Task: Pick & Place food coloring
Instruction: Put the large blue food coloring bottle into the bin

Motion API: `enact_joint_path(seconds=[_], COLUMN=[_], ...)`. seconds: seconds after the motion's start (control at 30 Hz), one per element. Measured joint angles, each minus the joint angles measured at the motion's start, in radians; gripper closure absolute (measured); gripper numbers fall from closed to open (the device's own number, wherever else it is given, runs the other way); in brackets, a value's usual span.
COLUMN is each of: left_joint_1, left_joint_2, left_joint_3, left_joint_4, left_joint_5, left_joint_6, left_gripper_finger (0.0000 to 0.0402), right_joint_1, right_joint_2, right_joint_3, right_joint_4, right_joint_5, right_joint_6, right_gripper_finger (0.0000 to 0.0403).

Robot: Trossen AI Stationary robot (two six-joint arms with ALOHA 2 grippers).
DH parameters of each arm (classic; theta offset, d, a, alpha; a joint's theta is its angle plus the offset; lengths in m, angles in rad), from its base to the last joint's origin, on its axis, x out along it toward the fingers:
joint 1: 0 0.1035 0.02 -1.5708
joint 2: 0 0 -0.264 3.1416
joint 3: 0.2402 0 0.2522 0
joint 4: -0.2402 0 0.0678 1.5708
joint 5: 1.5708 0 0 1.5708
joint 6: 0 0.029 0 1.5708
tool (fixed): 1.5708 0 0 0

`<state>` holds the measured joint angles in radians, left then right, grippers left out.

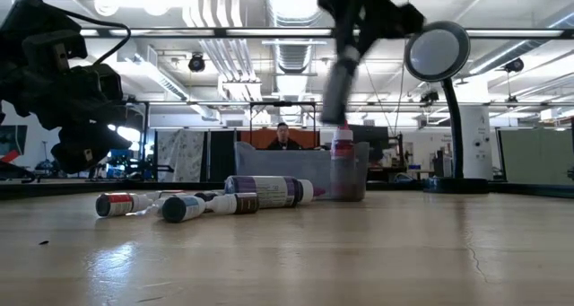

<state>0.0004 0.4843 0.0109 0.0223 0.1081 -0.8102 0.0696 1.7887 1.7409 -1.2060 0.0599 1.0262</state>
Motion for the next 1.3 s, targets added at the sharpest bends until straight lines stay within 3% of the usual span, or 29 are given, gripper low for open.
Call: enact_joint_path(seconds=[0.17, 0.3, 0.37, 0.53, 0.63, 0.97, 1.3], left_joint_1=[0.000, 0.000, 0.000, 0.000, 0.000, 0.000, 0.000], left_joint_2=[0.000, 0.000, 0.000, 0.000, 0.000, 0.000, 0.000], left_joint_3=[0.000, 0.000, 0.000, 0.000, 0.000, 0.000, 0.000], left_joint_4=[0.000, 0.000, 0.000, 0.000, 0.000, 0.000, 0.000], left_joint_5=[0.000, 0.000, 0.000, 0.000, 0.000, 0.000, -0.001], left_joint_6=[-0.001, -0.001, -0.001, -0.002, -0.004, -0.004, 0.006], left_gripper_finger=[0.0271, 0.0271, 0.0271, 0.0271, 0.0271, 0.0271, 0.0271], right_joint_1=[-0.018, -0.080, -0.118, -0.215, -0.239, -0.253, -0.269], right_joint_2=[0.041, 0.113, 0.160, 0.277, 0.322, 0.342, 0.337], right_joint_3=[0.169, 0.280, 0.319, 0.392, 0.425, 0.361, 0.210], right_joint_4=[-0.056, -0.154, -0.189, -0.238, -0.262, -0.279, -0.201], right_joint_5=[0.174, 0.205, 0.187, 0.026, 0.013, -0.011, 0.011], right_joint_6=[-0.107, -0.175, -0.191, -0.215, -0.222, -0.196, -0.162], right_gripper_finger=[0.0291, 0.0292, 0.0292, 0.0292, 0.0292, 0.0292, 0.0292])
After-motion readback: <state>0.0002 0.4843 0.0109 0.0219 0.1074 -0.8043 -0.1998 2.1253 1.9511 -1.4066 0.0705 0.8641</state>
